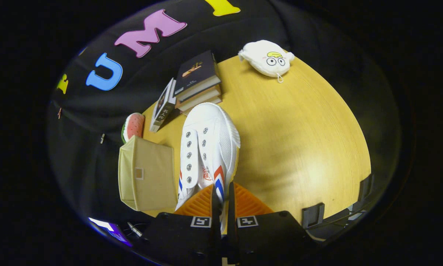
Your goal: Open the storage box then place both shoes into the box .Put the left shoe in first, then the right shoe, with the right side of both shoes facing outward in a uniform manner.
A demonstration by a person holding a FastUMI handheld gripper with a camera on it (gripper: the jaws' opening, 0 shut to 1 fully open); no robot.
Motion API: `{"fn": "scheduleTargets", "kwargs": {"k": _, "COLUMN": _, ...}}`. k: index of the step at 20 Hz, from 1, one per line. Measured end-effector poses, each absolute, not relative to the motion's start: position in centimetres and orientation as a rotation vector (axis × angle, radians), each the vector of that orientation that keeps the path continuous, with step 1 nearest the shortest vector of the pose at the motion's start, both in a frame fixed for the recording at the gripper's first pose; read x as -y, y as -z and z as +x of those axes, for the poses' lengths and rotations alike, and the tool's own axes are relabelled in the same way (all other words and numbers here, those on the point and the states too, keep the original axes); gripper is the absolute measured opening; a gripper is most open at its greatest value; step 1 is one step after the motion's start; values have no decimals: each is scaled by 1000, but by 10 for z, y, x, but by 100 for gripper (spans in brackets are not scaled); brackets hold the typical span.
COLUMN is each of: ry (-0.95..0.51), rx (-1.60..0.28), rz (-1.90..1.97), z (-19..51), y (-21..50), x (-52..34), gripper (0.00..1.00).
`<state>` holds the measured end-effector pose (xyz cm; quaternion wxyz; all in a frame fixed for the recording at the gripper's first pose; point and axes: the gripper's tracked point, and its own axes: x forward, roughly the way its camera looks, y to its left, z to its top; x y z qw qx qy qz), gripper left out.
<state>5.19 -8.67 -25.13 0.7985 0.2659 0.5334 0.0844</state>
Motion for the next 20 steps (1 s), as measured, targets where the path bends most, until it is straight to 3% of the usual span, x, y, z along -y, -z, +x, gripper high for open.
{"fn": "scheduleTargets", "kwargs": {"k": 9, "ry": -302, "rx": -1077, "rz": 632, "z": 57, "y": 172, "x": -48, "gripper": 11}}
{"fn": "scheduleTargets", "kwargs": {"k": 20, "ry": -359, "rx": -1125, "rz": 623, "z": 63, "y": 178, "x": -174, "gripper": 10}}
